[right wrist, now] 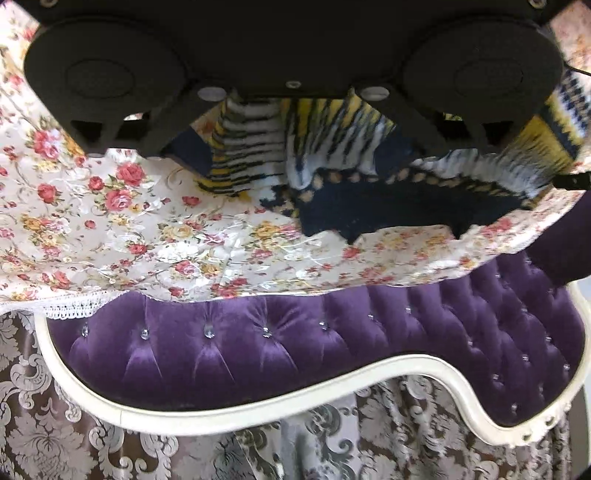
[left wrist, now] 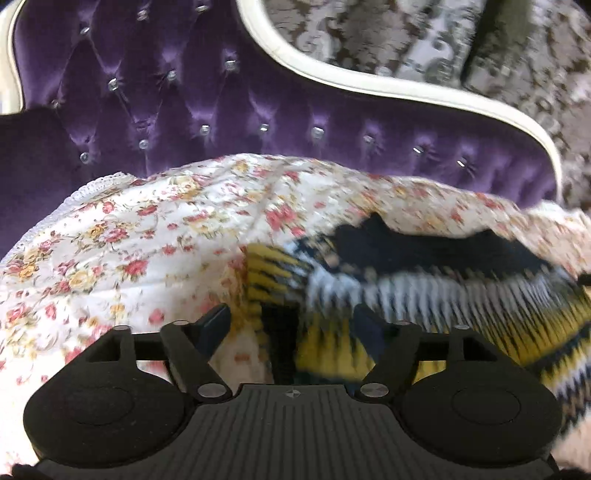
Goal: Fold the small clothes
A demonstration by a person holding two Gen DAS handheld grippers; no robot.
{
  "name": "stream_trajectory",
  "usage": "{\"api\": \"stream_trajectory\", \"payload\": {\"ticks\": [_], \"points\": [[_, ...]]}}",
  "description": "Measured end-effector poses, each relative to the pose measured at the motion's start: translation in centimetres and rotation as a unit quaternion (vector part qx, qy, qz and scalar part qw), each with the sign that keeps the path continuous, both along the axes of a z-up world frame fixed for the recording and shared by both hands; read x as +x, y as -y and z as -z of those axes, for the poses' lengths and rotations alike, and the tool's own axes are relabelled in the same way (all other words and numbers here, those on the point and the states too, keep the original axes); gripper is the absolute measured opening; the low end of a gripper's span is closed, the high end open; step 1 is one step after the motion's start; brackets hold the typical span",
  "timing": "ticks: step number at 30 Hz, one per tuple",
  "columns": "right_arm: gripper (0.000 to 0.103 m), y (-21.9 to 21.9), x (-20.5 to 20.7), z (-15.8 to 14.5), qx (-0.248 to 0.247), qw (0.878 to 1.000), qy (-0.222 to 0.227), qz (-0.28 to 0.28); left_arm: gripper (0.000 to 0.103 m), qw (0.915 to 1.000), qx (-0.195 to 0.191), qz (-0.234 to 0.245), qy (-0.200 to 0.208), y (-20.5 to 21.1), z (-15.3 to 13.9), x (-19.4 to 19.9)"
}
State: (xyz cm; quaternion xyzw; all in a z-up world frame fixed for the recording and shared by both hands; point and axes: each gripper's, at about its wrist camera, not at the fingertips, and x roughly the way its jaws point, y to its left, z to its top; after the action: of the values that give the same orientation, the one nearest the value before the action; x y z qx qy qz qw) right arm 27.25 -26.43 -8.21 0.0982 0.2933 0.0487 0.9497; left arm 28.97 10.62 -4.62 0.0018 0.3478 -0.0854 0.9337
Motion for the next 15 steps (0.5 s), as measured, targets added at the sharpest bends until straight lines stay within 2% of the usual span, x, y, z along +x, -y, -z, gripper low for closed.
{"api": "stream_trajectory", "payload": {"ticks": [4, 7, 9, 10, 11, 12, 14, 15], "points": [[0.103, -0.5, -1.6, 0.2, -0.001, 1.000, -0.027, -0.005, 0.076, 0.9990, 0.038, 0.014, -0.017, 1.0, 1.2, -2.0], [0.103, -1.0, -2.8, 1.1, -0.031, 0.997, -0.064, 0.001, 0.079, 0.9987, 0.037, -0.002, -0.036, 0.7, 2.3, -2.5], [0.103, -1.0, -3.3, 1.9, -0.042, 0.995, -0.090, 0.006, 0.085, 0.9988, 0.017, -0.019, -0.042, 0.1, 2.7, -2.6], [0.103, -0.9, -3.5, 2.3, -0.042, 0.994, -0.102, 0.009, 0.085, 0.9988, 0.020, -0.019, -0.041, 0.1, 2.7, -2.6], [0.103, -0.6, -3.7, 2.8, -0.037, 0.993, -0.113, 0.013, 0.088, 0.9985, 0.034, -0.015, -0.041, 0.3, 2.7, -2.5], [0.103, -0.4, -3.9, 3.2, -0.029, 0.992, -0.118, 0.016, 0.094, 0.9978, 0.052, -0.014, -0.039, 0.6, 2.8, -2.5], [0.103, -0.3, -4.3, 3.5, -0.033, 0.994, -0.105, 0.016, 0.103, 0.9967, 0.065, -0.027, -0.040, 0.9, 3.1, -2.5], [0.103, -0.3, -4.4, 3.5, -0.033, 0.994, -0.102, 0.016, 0.103, 0.9970, 0.056, -0.034, -0.042, 0.6, 3.3, -2.3]]}}
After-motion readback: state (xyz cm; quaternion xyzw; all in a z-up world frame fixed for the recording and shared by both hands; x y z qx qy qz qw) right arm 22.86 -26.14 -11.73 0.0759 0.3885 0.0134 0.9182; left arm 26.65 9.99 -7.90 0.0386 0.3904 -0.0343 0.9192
